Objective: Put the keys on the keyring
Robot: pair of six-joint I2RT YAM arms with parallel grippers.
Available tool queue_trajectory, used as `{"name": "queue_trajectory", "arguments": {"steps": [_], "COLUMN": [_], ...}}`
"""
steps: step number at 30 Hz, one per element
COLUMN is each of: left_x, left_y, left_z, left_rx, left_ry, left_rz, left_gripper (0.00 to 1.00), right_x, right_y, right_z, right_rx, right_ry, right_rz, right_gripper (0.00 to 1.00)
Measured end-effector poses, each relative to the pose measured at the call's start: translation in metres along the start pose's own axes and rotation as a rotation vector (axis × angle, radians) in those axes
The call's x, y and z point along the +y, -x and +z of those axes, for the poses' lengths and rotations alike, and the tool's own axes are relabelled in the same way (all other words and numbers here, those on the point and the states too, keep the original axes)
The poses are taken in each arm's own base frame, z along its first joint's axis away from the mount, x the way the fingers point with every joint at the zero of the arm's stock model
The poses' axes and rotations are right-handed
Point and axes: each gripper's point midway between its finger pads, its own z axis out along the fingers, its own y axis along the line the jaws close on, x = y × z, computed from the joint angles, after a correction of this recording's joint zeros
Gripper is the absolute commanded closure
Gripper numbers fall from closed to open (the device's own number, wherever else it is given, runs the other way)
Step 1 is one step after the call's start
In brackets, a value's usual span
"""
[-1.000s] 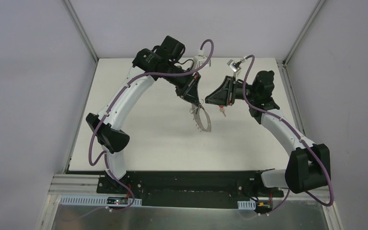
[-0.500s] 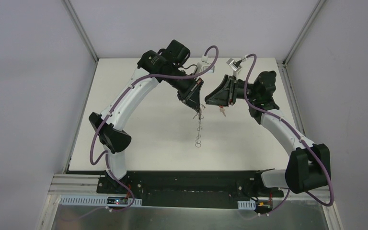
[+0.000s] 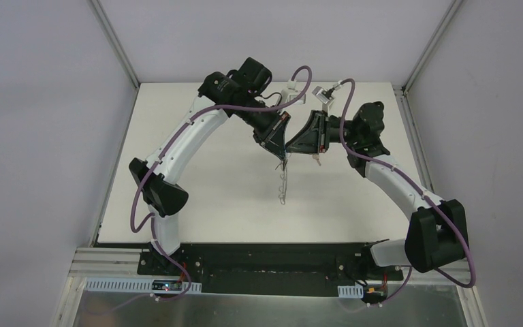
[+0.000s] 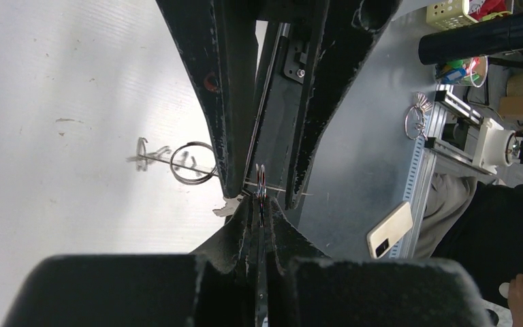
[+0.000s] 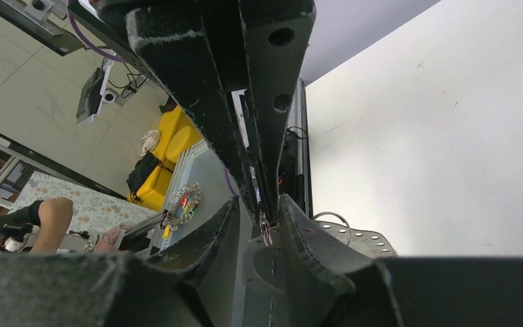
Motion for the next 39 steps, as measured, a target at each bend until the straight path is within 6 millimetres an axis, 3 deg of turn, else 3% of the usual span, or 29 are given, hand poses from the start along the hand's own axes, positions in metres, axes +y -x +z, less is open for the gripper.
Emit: {"name": "queue_trajectory", "arguments": {"steps": [17,20,24,28,32,39], "left_x": [0.002,0.004,0.005,0.007,0.013,0.018], "left_y": [-0.001,-0.001,-0.001,0.0,0.006,0.013], "left_z": [0.001,0.002,0.003,0.001,-0.001,-0.01], "left_rx": [0.005,0.007,0.01,0.002,-0.038,-0.124], "left_ry": [0.003,0.004,0.006,0.008,0.004,0.009], "left_rz": [-0.005,-0.008,-0.011,-0.011,0.001,0.036], "left_gripper": [1.0,1.0,1.0,0.85,0.77,0.77], "right_x": [-0.007,-0.008,-0.007,-0.007,-0.008,-0.016], "right_y": [-0.011,-0.012,-0.013,-0.011,-0.004,0.009], "right_z": [0.0,-0.001,-0.001,-0.001,-0.003,-0.003], "right_rx": [0.032,0.036,0.04,0.038,0.02,-0.034], "right_ry": [-0.008,-0.008,-0.005,-0.007,-0.024,-0.058], "right_rz": [0.005,0.003,0.002,0.001,0.018,0.083], "right_gripper": [0.9,1.0,1.0,1.0,1.0,1.0]}}
